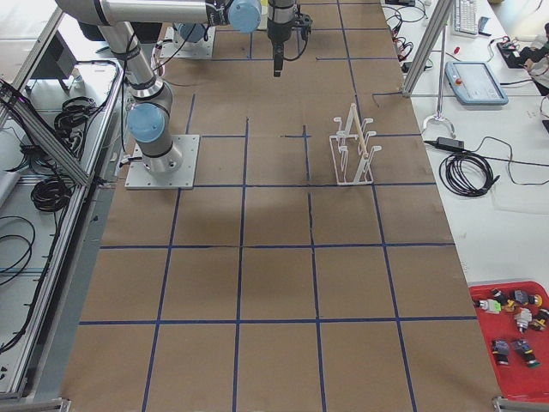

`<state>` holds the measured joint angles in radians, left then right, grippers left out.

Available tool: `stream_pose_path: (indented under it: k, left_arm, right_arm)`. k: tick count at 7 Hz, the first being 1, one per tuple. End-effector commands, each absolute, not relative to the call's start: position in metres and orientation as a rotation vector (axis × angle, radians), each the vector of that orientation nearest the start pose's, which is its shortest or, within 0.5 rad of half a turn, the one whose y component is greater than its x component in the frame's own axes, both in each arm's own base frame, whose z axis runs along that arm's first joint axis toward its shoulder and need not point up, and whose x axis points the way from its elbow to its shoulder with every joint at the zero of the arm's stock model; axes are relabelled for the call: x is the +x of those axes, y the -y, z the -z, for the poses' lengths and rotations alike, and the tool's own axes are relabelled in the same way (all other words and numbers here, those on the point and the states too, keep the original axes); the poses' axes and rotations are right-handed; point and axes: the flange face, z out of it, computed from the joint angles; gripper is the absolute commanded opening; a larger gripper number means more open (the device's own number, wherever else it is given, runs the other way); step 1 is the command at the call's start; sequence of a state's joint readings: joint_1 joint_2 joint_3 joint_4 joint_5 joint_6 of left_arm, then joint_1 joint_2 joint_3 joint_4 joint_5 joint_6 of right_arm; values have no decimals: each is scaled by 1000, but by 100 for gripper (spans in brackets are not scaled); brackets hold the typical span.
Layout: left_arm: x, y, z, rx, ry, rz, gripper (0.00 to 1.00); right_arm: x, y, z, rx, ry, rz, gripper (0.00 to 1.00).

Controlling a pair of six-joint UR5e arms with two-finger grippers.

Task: Transfer IKEA cup to right arm and place on rack

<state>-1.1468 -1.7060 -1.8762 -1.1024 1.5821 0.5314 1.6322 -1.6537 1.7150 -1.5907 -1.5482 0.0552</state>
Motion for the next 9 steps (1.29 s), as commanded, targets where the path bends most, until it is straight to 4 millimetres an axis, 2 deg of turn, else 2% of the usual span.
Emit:
stream_pose_path:
  k: [1, 3, 5, 6, 7, 9]
  left_arm:
    - [83, 506, -275, 139, -3119, 49, 100]
    - [87, 513, -249, 139, -3125, 9, 100]
    - [88, 510, -238, 135, -3134, -41, 100]
    - [93, 505, -234, 123, -3137, -58, 100]
    - [112, 501, -230, 66, -3143, -63, 100]
    - [117, 501, -228, 54, -3144, -66, 100]
  right_arm:
    - [163, 443, -458, -9, -3119, -67, 100]
    - [163, 443, -458, -9, -3119, -67, 100]
    - [163, 443, -459, -9, -3119, -64, 100]
    - [163, 443, -459, -6, -3119, -64, 100]
    - [163, 443, -459, -6, -3119, -64, 100]
    - [163, 443, -458, -6, -3119, -67, 100]
